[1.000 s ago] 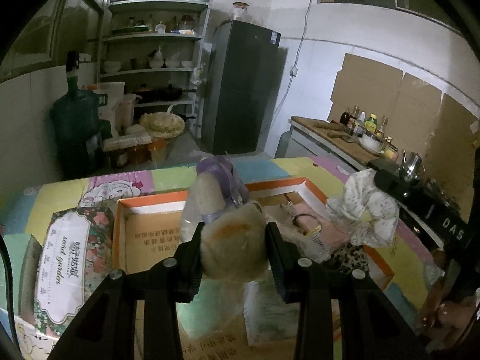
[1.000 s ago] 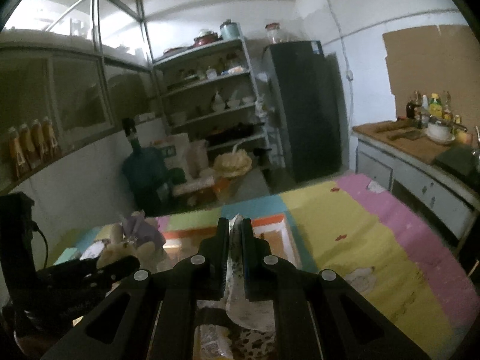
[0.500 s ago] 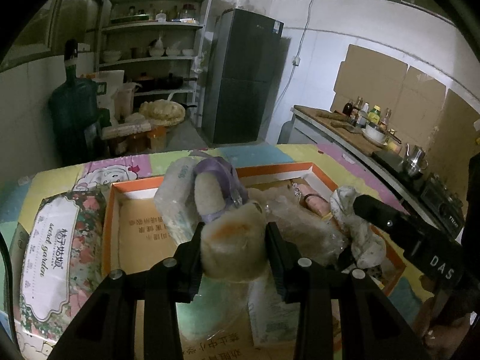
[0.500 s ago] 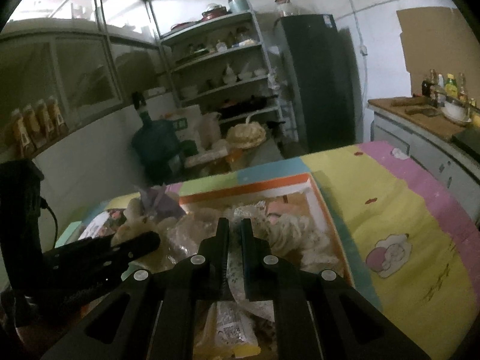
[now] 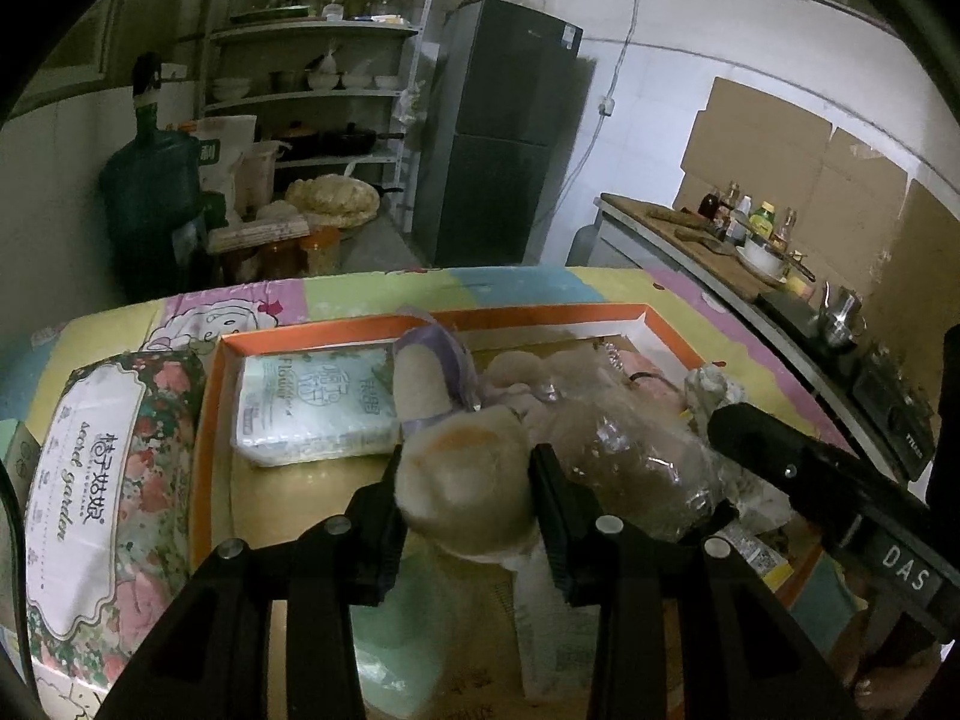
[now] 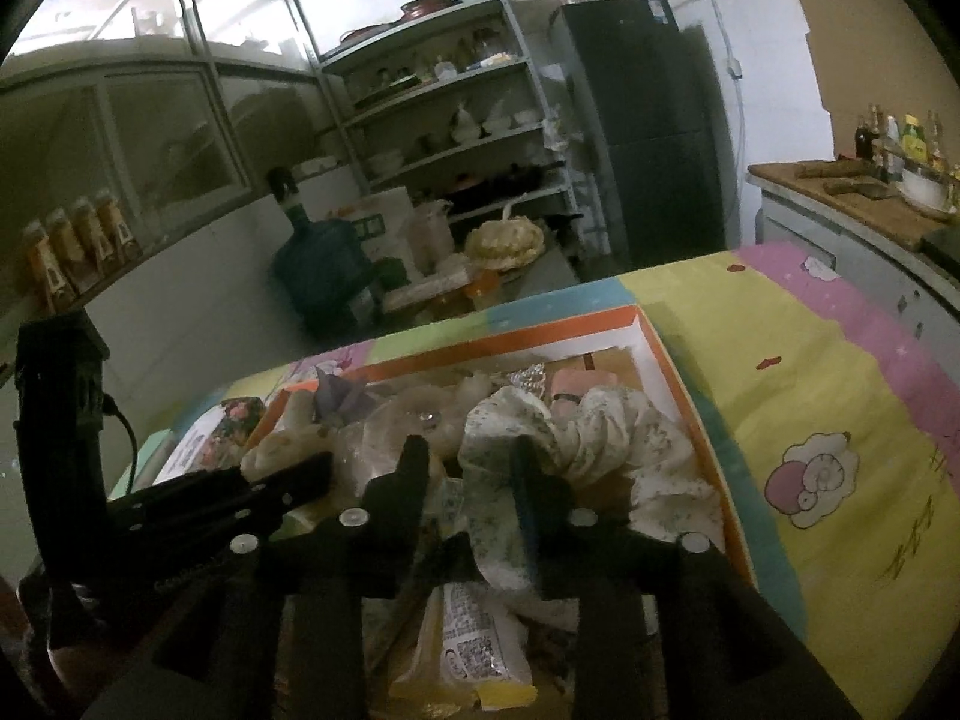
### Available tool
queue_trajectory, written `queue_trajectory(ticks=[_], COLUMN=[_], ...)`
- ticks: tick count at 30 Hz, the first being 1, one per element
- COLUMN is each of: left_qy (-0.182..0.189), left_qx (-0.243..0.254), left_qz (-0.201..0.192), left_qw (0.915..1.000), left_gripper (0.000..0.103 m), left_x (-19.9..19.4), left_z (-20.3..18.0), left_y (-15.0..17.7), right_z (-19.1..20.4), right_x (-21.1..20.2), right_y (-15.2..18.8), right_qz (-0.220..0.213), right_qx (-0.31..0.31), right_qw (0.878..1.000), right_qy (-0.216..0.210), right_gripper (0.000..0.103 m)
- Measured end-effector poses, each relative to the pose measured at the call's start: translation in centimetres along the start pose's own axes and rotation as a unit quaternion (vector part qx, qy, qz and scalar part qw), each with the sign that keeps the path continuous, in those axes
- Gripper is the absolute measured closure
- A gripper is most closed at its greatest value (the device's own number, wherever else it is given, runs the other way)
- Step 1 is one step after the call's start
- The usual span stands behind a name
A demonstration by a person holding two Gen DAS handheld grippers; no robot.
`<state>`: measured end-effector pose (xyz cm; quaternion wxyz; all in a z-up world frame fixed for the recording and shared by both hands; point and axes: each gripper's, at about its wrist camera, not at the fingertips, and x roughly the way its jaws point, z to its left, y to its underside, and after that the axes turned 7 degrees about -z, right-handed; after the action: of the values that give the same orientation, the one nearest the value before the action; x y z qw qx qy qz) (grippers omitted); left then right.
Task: Organize soft objects
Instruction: 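Lower both items into the tray and open both grippers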
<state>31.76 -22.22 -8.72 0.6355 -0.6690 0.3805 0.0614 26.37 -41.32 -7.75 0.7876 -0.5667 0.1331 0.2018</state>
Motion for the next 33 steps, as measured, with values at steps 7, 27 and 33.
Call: queue_trajectory(ticks=[7,27,33], left_qy=[0.007,-0.019,-0.037], left_qx=[-0.003,0.004,0.004], left_qz=[-0.006,-0.077,-0.096], left_qw=[1.0000,0.9968,0.9947], left_gripper=[0.051,0.036,0.036], left_x=[-0.5,-7.5,-10.1], left_z=[0.1,-0.3,0.3], left_y=[0.0,-0.6,-0.3], right_z=[0.1,2.7,4.9], right_x=[-0.6,-5.1,-6.5], right_y=[0.0,-0.5,-0.4], right_qz=[-0.006,-0.043,-0.051], right_qx=[0.003,-0.004,-0.022], right_qw=[1.000,0.999,0.998], right_qy=[0.004,0.002,0.003], right_gripper=[0.054,0.049,0.049])
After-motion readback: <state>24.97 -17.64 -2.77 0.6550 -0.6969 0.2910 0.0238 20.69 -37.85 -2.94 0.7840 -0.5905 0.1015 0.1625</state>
